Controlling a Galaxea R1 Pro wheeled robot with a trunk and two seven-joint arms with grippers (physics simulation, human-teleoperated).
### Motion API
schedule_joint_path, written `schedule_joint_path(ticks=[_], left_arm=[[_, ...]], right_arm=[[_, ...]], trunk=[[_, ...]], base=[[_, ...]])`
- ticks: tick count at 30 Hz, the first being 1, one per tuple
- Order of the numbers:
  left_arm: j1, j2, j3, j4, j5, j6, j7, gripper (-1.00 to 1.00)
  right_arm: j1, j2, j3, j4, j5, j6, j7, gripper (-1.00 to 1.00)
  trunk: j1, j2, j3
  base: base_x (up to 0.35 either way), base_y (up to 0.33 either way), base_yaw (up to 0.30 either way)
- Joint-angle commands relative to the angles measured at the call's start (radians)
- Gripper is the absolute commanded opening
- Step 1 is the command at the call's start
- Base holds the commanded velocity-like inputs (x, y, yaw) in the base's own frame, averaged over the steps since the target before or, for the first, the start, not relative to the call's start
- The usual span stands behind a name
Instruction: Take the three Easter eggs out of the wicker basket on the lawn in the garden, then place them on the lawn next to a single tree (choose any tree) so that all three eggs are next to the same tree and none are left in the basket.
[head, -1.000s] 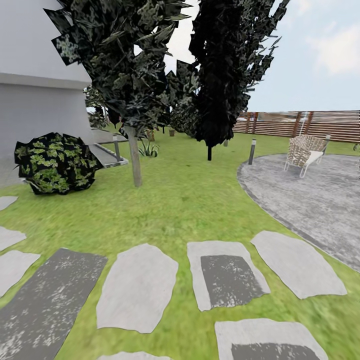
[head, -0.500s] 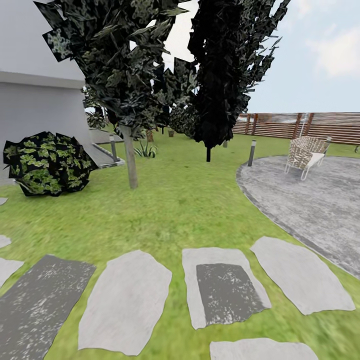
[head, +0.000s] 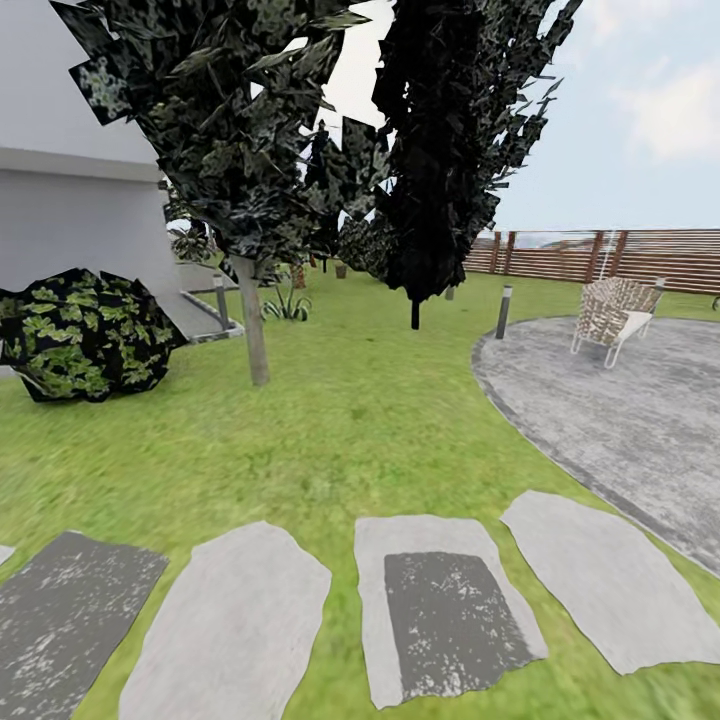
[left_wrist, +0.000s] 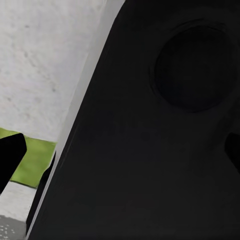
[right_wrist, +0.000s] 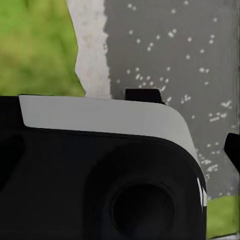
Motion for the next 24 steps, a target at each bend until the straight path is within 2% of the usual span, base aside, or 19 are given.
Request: schedule_joint_path(ticks=[1,24], left_arm=[[0.0,0.0,0.005,0.0,0.004,0.0,-0.002,1.0],[0.0,-0.005,0.003,-0.002,0.001,0.0,-0.004,1.0]], right_arm=[[-0.001,0.0,0.0,0.001,0.0,-0.003,0.001,1.0],[-0.001,0.0,0.0,0.001,0.0,-0.003,0.001,1.0]], trunk=[[0.002,0.0,-0.001],[0.002,0.0,-0.001]], base=[[0.308,-0.119,0.0],[0.295,-0.158,0.0]])
